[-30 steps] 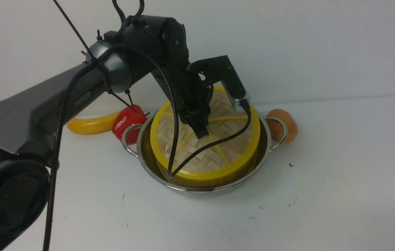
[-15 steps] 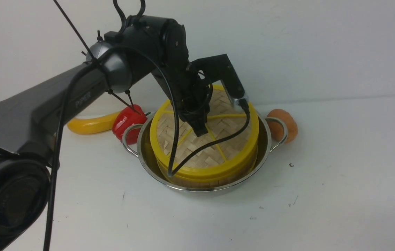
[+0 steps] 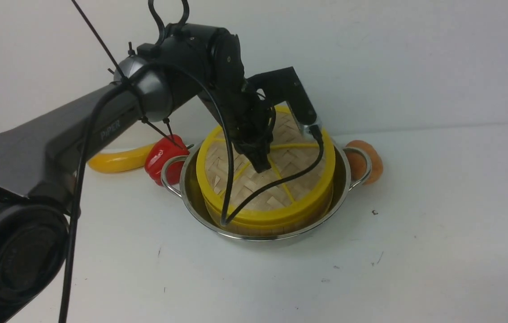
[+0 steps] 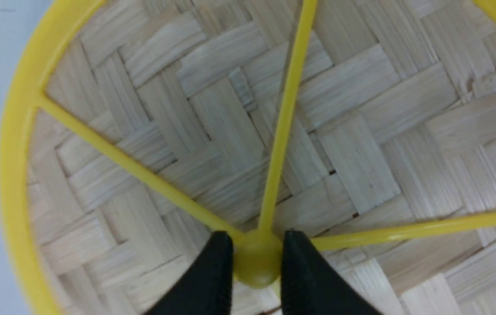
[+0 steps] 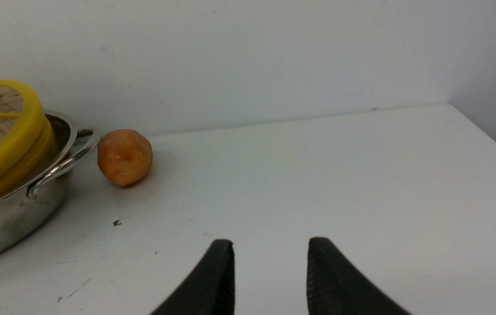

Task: Place the steamer in the pot on the white table, and put the lid on the steamer.
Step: 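Place the yellow bamboo steamer lid onto the steamer in the pot with the left gripper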

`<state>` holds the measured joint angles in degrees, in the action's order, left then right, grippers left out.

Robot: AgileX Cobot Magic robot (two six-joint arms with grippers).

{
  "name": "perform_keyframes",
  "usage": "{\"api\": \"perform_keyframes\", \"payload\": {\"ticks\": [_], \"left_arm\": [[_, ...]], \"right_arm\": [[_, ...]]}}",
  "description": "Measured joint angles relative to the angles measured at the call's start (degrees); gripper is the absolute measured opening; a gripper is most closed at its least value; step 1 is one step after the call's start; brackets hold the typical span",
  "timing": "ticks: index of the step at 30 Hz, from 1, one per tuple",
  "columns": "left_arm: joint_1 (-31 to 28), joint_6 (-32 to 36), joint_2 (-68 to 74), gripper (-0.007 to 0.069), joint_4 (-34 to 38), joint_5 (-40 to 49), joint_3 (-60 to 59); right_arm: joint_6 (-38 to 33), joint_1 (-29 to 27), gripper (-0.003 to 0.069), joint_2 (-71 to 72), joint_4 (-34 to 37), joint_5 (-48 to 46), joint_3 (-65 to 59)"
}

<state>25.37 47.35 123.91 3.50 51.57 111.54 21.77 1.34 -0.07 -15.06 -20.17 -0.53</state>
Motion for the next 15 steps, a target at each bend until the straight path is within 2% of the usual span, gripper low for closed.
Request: {"api": "perform_keyframes", "payload": {"ticks": [3, 6, 9, 12, 15], "left_arm": [[0.0, 0.0, 0.0, 0.0246, 0.1, -0.3, 0.1], [0.0, 0.0, 0.0, 0.0366, 0.1, 1.0, 0.1], [0.0, -0.6, -0.1, 0.0447, 0.1, 1.2, 0.1], [0.0, -1.7, -0.1, 0.0484, 0.1, 1.2, 0.1], [0.1, -2.5, -0.1, 0.0486, 0.1, 1.2, 0.1]], "right_arm": [[0.0, 0.0, 0.0249, 0.0, 0.0, 0.0, 0.0], [0.0, 0.0, 0.0249, 0.0, 0.1, 0.0, 0.0], [0.0, 0.0, 0.0249, 0.0, 0.1, 0.0, 0.0], [0.0, 0.0, 0.0249, 0.0, 0.1, 0.0, 0.0], [0.0, 0.0, 0.0249, 0.0, 0.1, 0.0, 0.0]]}}
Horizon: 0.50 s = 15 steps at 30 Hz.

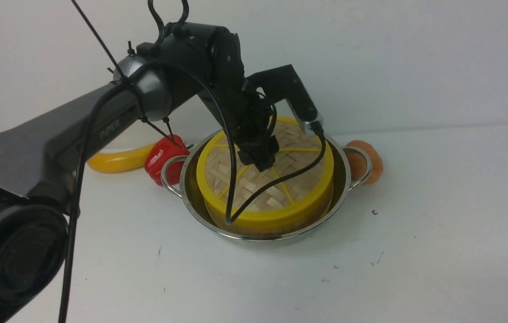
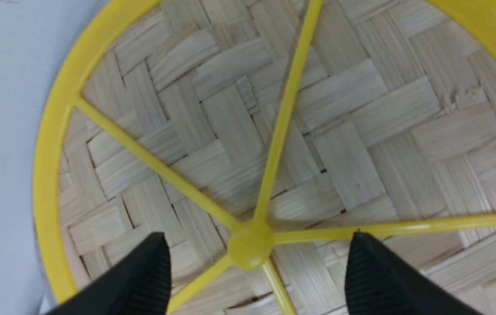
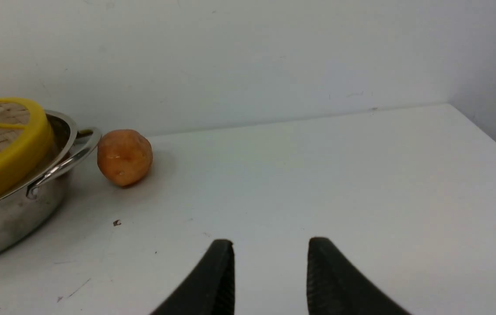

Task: Place the steamer in the pot on the white table, and put the lid on the steamer.
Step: 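Place the yellow bamboo steamer lid onto the steamer in the pot with the left gripper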

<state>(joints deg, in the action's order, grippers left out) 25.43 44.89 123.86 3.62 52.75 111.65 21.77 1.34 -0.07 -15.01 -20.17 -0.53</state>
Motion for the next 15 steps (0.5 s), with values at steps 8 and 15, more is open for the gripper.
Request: {"api": "perform_keyframes", "payload": {"ticks": [8, 15], "left_arm": [[0.0, -0.4, 0.0, 0.0416, 0.0, -5.7, 0.0], [0.0, -1.1, 0.0, 0.0362, 0.0, -7.1, 0.0]], "right_arm": [[0.0, 0.0, 0.0249, 0.0, 0.0, 0.0, 0.0], [0.0, 0.0, 0.0249, 0.0, 0.0, 0.0, 0.0]]}}
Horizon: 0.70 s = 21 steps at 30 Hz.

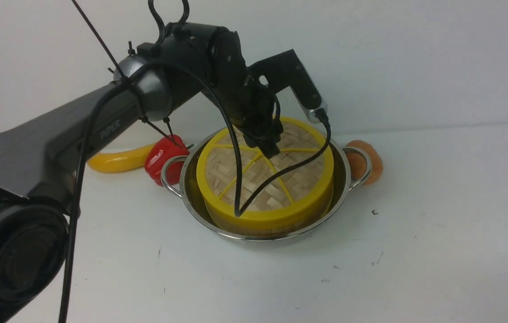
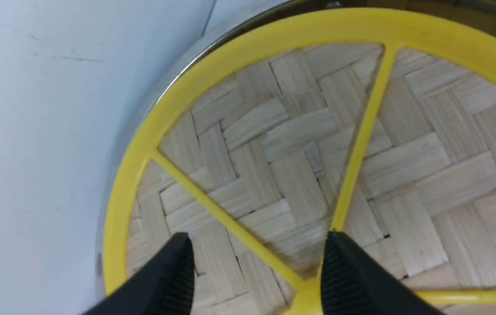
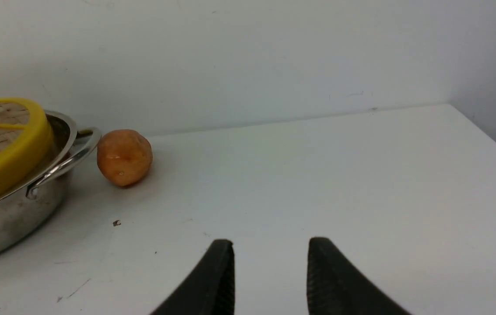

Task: Place the steamer in the pot on the white table, and put the lid on the steamer.
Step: 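Place the yellow bamboo steamer lid onto the steamer in the pot with the left gripper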

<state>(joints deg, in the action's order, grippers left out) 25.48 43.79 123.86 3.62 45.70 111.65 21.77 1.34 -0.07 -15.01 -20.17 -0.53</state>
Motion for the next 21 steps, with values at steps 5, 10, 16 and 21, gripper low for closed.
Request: {"api": "perform_keyframes", "payload": {"ticks": [5, 10, 16, 21], "left_arm": [[0.0, -3.8, 0.0, 0.0337, -0.9, 4.9, 0.0], [0.0, -6.7, 0.7, 0.0331, -4.1, 6.1, 0.0], [0.0, -7.4, 2.0, 0.0331, -4.5, 5.1, 0.1], [0.0, -7.4, 2.1, 0.0331, -4.5, 3.8, 0.1]], "right_arm": [[0.0, 0.0, 0.0249, 0.0, 0.0, 0.0, 0.0], [0.0, 0.0, 0.0249, 0.0, 0.0, 0.0, 0.0], [0.0, 0.0, 0.0249, 0.0, 0.0, 0.0, 0.0], [0.0, 0.0, 0.0249, 0.0, 0.0, 0.0, 0.0]]}}
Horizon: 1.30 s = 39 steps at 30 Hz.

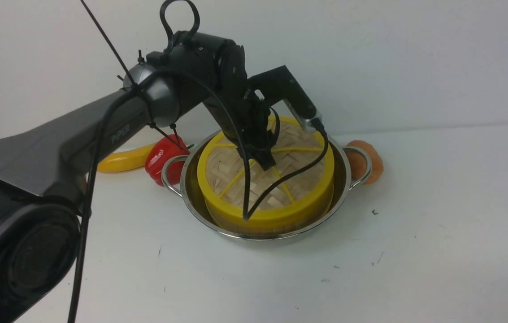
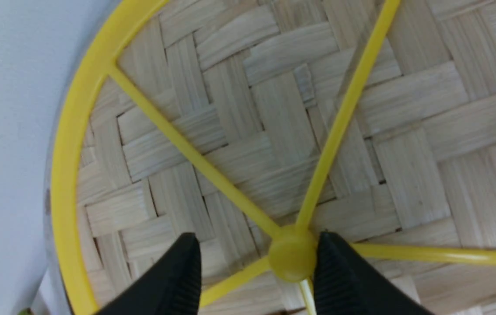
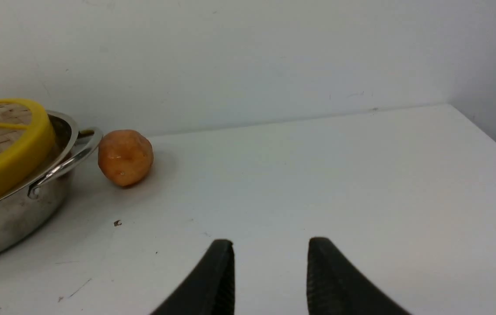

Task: Place the steamer in the pot on the white table, and put the lid on the steamer.
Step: 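Place the yellow bamboo steamer lid onto the steamer in the pot with the left gripper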

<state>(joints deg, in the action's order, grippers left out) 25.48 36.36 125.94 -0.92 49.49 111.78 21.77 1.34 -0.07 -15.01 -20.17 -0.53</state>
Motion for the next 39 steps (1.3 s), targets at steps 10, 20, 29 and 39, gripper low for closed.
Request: {"api": "perform_keyframes", "payload": {"ticks": [10, 20, 29, 39], "left_arm": [[0.0, 1.5, 0.6, 0.0331, 0.0, -5.7, 0.0], [0.1, 1.5, 0.9, 0.0331, 0.0, -7.5, 0.0], [0.1, -0.3, 0.7, 0.0331, -0.2, -5.0, 0.0], [-0.2, -16.5, -10.0, 0.0331, -3.8, -0.1, -0.1]], "right_arm": [[0.0, 0.0, 0.0249, 0.0, 0.0, 0.0, 0.0], [0.0, 0.0, 0.0249, 0.0, 0.0, 0.0, 0.0], [0.0, 0.0, 0.0249, 0.0, -0.1, 0.0, 0.0], [0.0, 0.0, 0.0249, 0.0, -0.1, 0.0, 0.0]]}}
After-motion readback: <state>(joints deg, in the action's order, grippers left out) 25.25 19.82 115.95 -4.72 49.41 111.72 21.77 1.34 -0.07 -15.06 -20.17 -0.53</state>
